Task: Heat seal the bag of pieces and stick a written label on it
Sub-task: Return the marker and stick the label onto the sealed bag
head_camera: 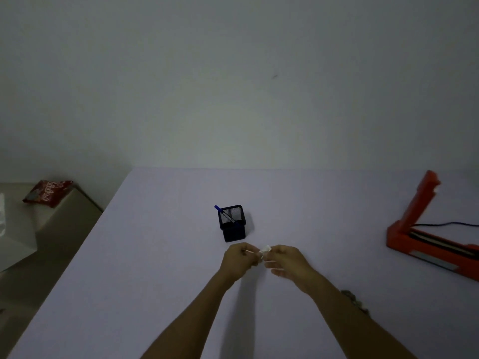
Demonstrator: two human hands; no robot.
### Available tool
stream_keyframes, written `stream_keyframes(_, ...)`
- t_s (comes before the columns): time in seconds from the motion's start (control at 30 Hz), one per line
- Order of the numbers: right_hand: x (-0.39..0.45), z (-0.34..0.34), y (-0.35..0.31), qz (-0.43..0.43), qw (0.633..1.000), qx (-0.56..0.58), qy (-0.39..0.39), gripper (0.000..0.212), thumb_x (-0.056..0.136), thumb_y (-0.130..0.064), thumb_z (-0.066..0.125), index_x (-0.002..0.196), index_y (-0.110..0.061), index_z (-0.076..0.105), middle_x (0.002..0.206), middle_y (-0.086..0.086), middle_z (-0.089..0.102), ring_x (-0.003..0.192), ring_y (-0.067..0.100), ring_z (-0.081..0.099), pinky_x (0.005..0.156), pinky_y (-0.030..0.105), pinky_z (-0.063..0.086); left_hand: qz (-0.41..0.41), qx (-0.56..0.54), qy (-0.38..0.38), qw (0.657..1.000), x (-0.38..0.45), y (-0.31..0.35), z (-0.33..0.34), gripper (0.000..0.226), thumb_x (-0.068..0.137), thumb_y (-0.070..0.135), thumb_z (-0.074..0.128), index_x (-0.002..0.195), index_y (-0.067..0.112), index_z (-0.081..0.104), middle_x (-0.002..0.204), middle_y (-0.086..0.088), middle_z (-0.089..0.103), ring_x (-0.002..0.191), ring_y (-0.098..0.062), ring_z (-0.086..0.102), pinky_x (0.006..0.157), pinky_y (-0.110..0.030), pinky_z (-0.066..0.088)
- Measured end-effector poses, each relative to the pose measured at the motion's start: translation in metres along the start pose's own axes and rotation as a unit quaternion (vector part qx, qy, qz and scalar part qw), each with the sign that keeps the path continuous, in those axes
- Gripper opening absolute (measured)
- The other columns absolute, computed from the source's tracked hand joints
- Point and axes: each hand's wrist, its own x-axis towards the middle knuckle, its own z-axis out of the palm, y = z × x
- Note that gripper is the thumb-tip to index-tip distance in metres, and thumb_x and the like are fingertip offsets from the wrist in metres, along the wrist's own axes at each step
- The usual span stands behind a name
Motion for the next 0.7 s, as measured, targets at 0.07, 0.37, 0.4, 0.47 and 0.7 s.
stream_keyframes(0.07,-0.004,-0.010,-0.002,-0.008,1.000,0.010,0.020,0.017,0.082,-0.022,0.071,0.096,-0.013,0.071,0.096,0.008,0.075,0.090,0.020,0.071,0.082,0.032,0.056,0.001,-0.020,-0.017,1.000,0.000,0.010,0.014,0.011,0.084,0.010,0.063,0.090,0.005,0.070,0.080,-0.009,0.073,0.069,-0.016,0.066,0.068,-0.027,0.054)
stream_keyframes(0.37,-0.026,-0.098,-0.014,0.009,0.997,-0.003,0.075,0.012,0.080,-0.012,0.070,0.091,-0.008,0.067,0.092,0.015,0.072,0.083,0.026,0.072,0.075,0.033,0.057,0.114,0.066,-0.083,0.988,0.023,0.064,0.085,0.020,0.090,0.029,0.061,0.108,0.023,0.067,0.098,0.001,0.070,0.086,-0.014,0.065,0.071,-0.021,0.050)
stream_keyframes(0.4,-0.027,-0.108,-0.016,0.012,0.997,-0.010,0.071,0.012,0.082,-0.013,0.069,0.092,-0.007,0.066,0.092,0.015,0.071,0.081,0.027,0.072,0.074,0.034,0.057,0.122,0.069,-0.104,0.985,0.026,0.071,0.095,0.021,0.089,0.027,0.062,0.109,0.021,0.068,0.098,-0.001,0.071,0.084,-0.013,0.065,0.072,-0.021,0.051)
stream_keyframes(0.47,-0.026,-0.128,-0.018,0.008,0.998,-0.023,0.062,0.016,0.084,-0.017,0.069,0.095,-0.006,0.067,0.092,0.015,0.071,0.080,0.027,0.072,0.073,0.035,0.058,0.140,0.090,-0.132,0.977,0.032,0.084,0.116,0.019,0.088,0.021,0.064,0.105,0.016,0.071,0.095,-0.004,0.073,0.079,-0.010,0.066,0.073,-0.020,0.052)
stream_keyframes(0.7,-0.021,-0.198,-0.014,0.016,0.997,0.015,0.080,0.018,0.080,-0.003,0.070,0.098,-0.005,0.070,0.091,0.018,0.070,0.073,0.025,0.070,0.076,0.036,0.058,0.098,0.090,-0.100,0.986,0.057,0.099,0.168,0.007,0.084,0.004,0.067,0.088,0.004,0.074,0.072,-0.003,0.070,0.055,0.000,0.062,0.057,-0.012,0.052)
